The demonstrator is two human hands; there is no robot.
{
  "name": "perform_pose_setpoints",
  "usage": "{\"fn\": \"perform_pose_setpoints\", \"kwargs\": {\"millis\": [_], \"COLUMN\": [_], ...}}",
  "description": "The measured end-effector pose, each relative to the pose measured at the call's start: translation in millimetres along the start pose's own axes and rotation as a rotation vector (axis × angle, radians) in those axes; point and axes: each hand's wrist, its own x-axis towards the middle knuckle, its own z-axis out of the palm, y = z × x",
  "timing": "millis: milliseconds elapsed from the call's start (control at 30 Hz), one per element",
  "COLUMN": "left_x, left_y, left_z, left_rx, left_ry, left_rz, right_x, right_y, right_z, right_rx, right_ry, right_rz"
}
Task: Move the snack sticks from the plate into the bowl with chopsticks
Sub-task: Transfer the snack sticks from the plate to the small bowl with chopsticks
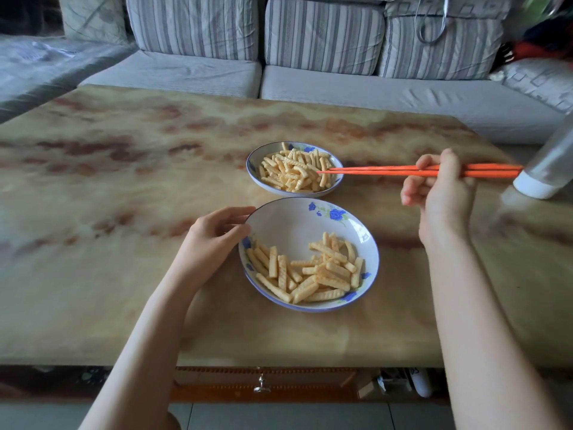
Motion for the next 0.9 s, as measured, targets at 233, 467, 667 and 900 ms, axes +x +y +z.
{"fn": "perform_pose_setpoints", "kwargs": {"millis": [233,467,667,900], "left_x": [0.0,1.0,1.0,0.2], "left_y": [0.6,-1.2,-0.7,0.0], "left_z": [-0.3,-0.2,0.0,-0.3], "left_rx": [0.002,-0.011,-0.022,-0.024], "left_ry": [-0.001,0.007,-0.012,-0.026], "left_rz": [-0.002,0.0,-0.011,-0.027], "right_x": [2.5,4.1,5.6,10.5], "right_y": [24.6,41.2,34.6,2.7], "right_z": [13.2,21.4,16.8,-3.3], "right_rx": [-0.048,-0.069,-0.07,-0.058], "right_ry": [0.005,-0.021,-0.056,-0.112], "right_rz": [-0.022,0.018,-0.039,-0.105]}}
